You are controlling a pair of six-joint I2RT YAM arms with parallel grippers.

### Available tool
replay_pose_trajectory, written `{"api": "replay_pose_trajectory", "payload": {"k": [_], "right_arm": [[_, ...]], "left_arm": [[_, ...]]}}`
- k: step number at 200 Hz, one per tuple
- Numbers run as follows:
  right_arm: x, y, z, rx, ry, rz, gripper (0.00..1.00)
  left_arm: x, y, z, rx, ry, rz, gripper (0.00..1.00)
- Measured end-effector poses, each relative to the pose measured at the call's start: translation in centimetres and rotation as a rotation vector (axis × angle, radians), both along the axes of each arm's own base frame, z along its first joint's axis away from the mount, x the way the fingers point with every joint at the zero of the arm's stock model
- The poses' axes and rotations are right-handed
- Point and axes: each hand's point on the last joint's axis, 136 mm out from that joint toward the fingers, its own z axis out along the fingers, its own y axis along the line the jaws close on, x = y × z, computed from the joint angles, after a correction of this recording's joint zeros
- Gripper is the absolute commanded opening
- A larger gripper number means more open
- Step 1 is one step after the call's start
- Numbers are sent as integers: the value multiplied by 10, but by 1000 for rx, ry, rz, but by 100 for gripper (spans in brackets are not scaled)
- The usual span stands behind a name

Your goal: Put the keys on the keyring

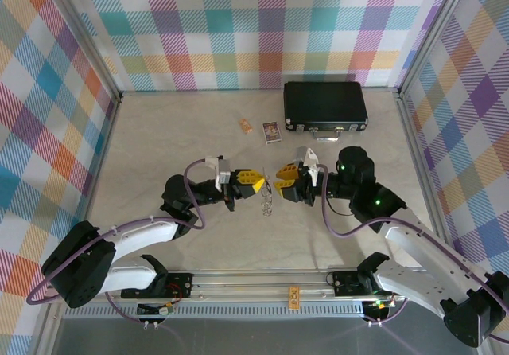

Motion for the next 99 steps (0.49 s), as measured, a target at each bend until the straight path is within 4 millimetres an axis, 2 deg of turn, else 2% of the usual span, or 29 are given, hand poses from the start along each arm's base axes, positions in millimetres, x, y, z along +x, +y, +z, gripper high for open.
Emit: {"api": "replay_pose_trajectory", "payload": {"k": [53,99], "right_arm": [[5,6,11,69,-3,2,33],[8,13,7,80,26,31,31]], "left_arm": [[-4,1,9,-34,-11,-5,0],[-3,1,10,-38,-10,-3,0]]}}
